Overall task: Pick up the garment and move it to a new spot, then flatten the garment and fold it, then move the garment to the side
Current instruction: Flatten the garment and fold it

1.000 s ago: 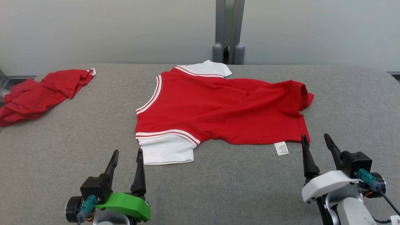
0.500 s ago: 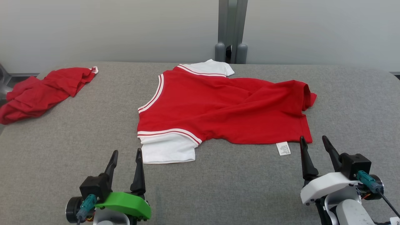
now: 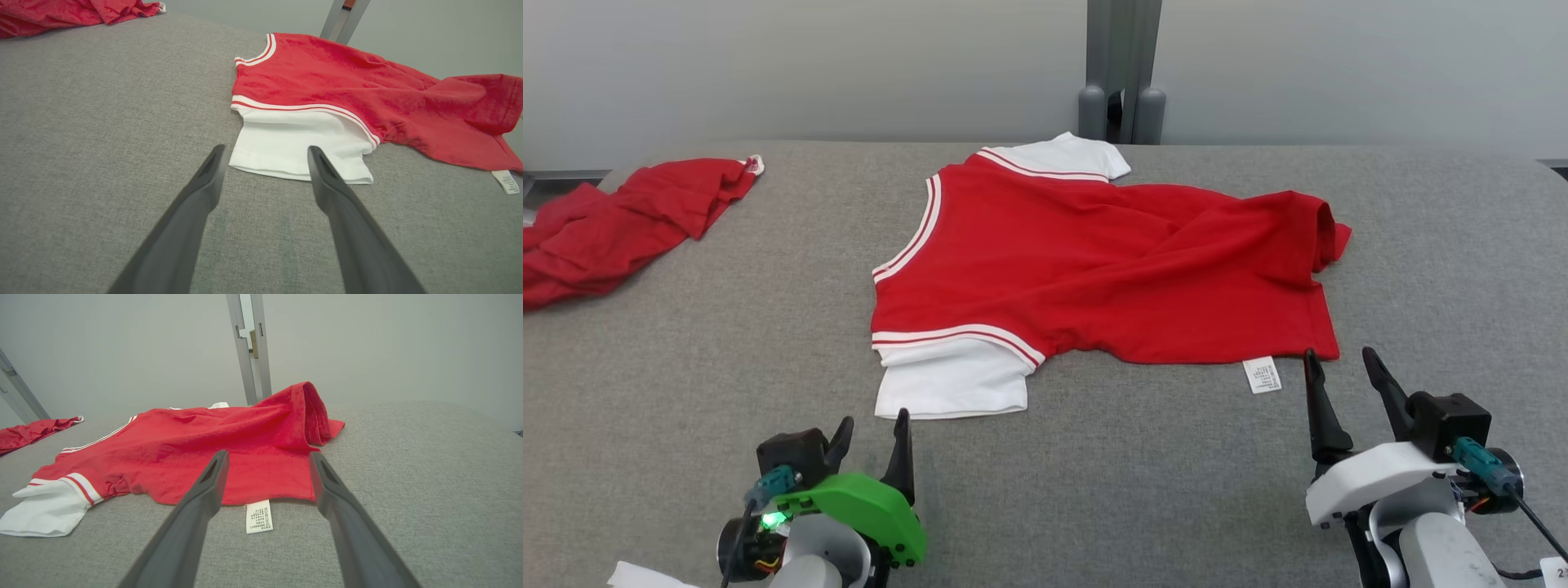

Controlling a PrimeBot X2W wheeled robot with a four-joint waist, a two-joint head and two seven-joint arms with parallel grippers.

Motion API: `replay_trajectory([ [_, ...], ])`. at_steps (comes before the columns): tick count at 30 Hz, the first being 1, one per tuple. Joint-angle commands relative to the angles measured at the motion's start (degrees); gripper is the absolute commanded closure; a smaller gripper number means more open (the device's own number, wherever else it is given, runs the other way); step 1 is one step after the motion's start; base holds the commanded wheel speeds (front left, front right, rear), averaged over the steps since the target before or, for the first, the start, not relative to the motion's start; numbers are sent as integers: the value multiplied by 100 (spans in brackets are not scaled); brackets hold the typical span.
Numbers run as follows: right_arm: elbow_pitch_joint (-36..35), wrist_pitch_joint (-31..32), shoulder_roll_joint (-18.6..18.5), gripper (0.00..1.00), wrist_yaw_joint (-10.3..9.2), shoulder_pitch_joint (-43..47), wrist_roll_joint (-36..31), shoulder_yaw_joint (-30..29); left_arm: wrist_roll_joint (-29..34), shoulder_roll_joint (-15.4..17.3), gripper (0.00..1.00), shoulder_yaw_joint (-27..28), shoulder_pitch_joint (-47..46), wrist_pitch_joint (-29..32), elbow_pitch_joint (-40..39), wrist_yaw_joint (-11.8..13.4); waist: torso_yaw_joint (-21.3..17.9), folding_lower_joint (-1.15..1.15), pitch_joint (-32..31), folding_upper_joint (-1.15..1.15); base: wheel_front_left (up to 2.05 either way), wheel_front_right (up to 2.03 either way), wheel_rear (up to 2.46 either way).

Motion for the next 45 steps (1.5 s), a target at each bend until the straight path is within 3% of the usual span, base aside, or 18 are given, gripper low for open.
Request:
replay_trajectory([
  [1,-25,13,-14,0,-10,-87,-19,1,-27,33,0,14,-165,160,122,38,-72,0,138,0,0,0,0],
  [11,44,-29,-15,0,-10,-392,-32,79,-1,158,0,11,-982,800,990,271,-404,0,647,0,0,0,0],
  [22,181,-25,-14,0,-10,-586,-238,-21,-127,131,0,32,-1459,744,1669,304,-533,0,909,0,0,0,0],
  [23,217,20,-16,0,-10,-621,-289,-68,-125,119,18,11,-1469,732,1701,288,-527,0,915,0,0,0,0],
  [24,280,111,-16,0,-10,-665,-370,-131,-136,104,57,-18,-1486,720,1728,272,-514,0,920,0,0,0,0],
  [26,415,286,-9,0,-10,-795,-453,-231,-149,84,100,-73,-1521,676,1756,249,-472,0,930,0,0,0,0],
  [33,1270,841,-15,0,-10,-1535,-787,-480,-73,64,100,-284,-1653,415,1700,202,-226,0,976,0,0,0,0],
  [42,2974,1262,-15,0,-10,-2445,-1074,-1015,-67,33,100,-558,-1643,181,1380,213,177,0,1080,0,0,0,0],
  [43,3173,1304,-8,21,-9,-2508,-1078,-1030,-68,31,100,-582,-1605,176,1338,231,197,0,1079,0,0,0,0],
  [44,3308,1324,-1,50,-5,-2542,-1071,-1018,-69,31,100,-597,-1581,166,1310,238,210,0,1077,0,0,0,0],
  [45,3439,1305,1,64,-5,-2593,-1019,-1002,-74,30,100,-611,-1552,146,1271,241,222,0,1072,0,0,0,0],
])
